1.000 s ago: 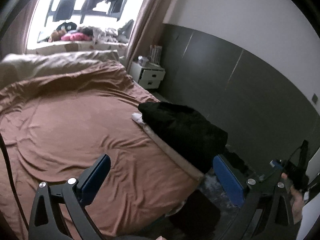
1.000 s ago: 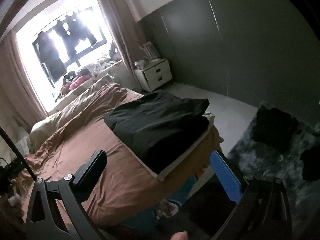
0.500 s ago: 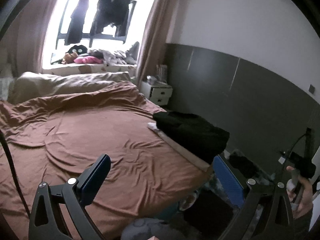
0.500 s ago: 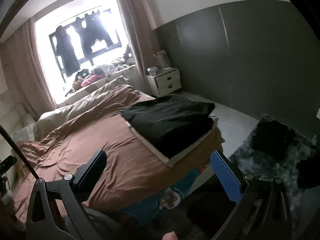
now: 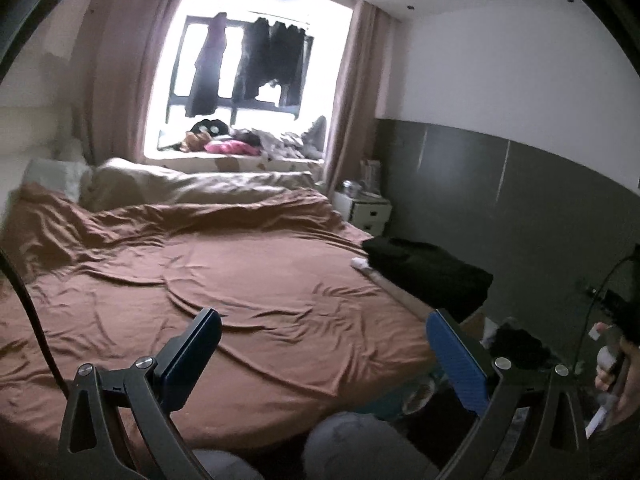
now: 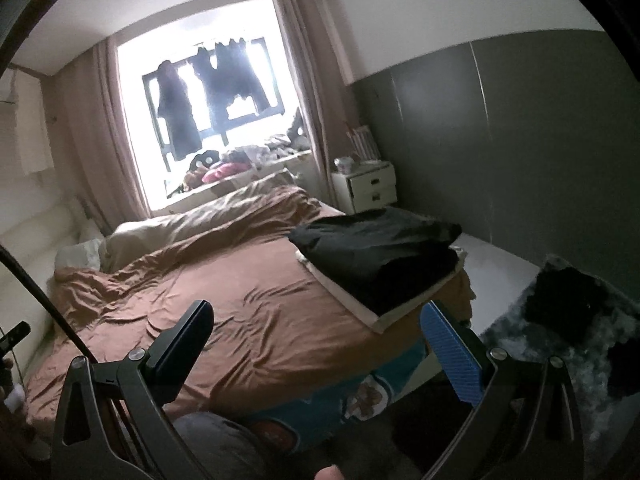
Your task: Fold large clothes
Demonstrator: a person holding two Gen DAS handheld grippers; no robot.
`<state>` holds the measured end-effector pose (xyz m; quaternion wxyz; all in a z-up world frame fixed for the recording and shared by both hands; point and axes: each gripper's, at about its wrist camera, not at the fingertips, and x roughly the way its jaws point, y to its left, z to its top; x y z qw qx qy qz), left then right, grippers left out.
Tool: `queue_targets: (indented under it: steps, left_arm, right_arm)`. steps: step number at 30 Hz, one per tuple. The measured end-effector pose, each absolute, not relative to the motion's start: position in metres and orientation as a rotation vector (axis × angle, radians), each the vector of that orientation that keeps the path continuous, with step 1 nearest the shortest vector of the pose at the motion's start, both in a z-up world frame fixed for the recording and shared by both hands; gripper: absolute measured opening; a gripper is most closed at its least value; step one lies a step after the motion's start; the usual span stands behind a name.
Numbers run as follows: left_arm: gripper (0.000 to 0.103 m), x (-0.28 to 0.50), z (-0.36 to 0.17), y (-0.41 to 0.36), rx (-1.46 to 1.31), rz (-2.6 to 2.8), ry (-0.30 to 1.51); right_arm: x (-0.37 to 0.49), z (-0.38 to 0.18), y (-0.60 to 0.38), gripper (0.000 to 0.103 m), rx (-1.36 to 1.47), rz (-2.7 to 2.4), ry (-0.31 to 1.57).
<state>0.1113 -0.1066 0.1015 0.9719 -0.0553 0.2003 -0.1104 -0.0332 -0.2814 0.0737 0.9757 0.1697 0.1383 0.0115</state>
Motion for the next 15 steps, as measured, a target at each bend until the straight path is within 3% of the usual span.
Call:
queue_targets:
  steps: [15]
  left_arm:
    - [0.103, 0.035, 0.067, -0.088, -0.123, -0.147, 0.376]
  right_arm:
    - [-0.033, 0.026, -0.228, 0.103, 0.263, 0.145, 0.317]
